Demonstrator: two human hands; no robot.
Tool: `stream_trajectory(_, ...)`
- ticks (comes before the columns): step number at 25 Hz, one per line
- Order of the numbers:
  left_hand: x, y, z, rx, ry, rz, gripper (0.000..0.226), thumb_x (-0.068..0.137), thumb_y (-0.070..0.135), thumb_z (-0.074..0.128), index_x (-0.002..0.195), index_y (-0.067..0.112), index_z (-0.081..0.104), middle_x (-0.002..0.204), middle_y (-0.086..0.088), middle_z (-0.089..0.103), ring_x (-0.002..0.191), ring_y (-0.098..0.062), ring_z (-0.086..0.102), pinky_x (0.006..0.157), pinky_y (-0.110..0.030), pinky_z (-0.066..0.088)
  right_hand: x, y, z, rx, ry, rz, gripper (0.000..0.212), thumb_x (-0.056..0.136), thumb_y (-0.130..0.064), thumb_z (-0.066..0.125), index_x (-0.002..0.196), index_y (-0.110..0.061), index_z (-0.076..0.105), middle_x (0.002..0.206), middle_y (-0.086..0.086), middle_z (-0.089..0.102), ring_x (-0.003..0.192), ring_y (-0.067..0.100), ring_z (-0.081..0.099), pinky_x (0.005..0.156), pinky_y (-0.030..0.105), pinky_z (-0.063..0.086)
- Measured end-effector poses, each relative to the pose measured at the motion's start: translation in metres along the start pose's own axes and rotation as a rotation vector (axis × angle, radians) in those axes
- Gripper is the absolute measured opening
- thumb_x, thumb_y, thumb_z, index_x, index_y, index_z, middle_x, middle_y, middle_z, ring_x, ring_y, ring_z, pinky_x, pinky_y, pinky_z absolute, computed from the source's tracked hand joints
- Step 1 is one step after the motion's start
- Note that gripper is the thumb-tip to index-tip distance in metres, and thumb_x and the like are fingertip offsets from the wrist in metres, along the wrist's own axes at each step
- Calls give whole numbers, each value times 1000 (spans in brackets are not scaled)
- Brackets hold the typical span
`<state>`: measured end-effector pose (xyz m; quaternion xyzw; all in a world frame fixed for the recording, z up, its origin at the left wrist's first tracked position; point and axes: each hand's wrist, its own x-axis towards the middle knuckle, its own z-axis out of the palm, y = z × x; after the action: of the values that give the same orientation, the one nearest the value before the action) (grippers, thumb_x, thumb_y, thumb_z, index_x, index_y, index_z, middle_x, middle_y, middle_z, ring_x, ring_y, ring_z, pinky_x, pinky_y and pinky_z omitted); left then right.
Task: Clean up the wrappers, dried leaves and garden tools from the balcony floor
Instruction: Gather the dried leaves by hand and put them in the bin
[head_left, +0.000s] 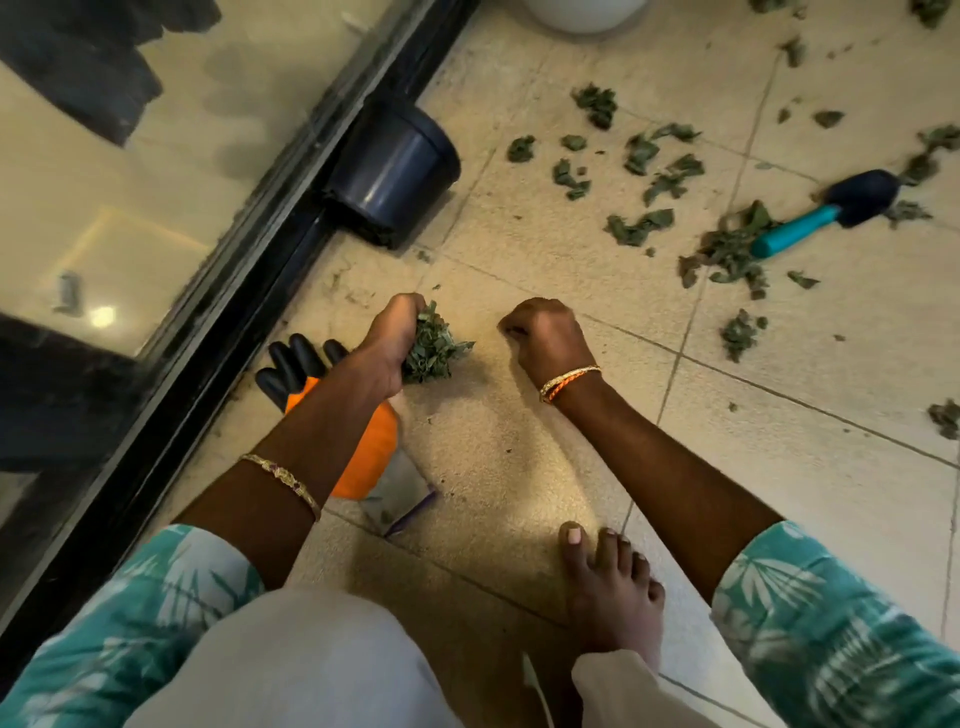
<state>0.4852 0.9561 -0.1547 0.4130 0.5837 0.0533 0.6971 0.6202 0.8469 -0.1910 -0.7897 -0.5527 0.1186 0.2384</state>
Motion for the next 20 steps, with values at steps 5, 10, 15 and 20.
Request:
stream_trajectory(5, -10, 4, 56, 19, -147, -26, 29, 88, 24, 35, 63, 16, 47, 46, 1, 53, 37, -17, 56, 51, -25, 45, -38, 60, -78, 333, 370, 515, 20, 80, 3, 60, 91, -6, 73, 90, 10, 72, 83, 16, 65, 77, 13, 44)
stream_trajectory(10, -15, -4, 108, 73, -225, -52, 26, 88, 25, 38, 67, 15, 50, 46, 0, 55, 47, -21, 58, 54, -28, 48, -79, 141, -126, 128, 511, 762, 28, 85, 2, 49, 102, -5, 69, 102, 18, 69, 96, 29, 63, 85, 20, 41)
stream_trajectory(15, -16, -10, 134, 128, -270, -73, 28, 87, 26, 39, 65, 14, 52, 47, 0, 56, 49, -21, 56, 57, -29, 46, -84, 169, -117, -12, 68, 698, 52, 82, -25, 48, 131, -8, 51, 136, 24, 42, 126, 38, 39, 107, 37, 30)
stream_trajectory(20, -16, -15, 146, 147, -284, -86, 28, 88, 24, 39, 64, 15, 51, 44, 1, 56, 43, -18, 56, 61, -31, 46, -109, 145, -81, -183, -25, 423, 70, 77, -41, 36, 135, -4, 45, 140, 27, 36, 127, 47, 34, 105, 55, 33)
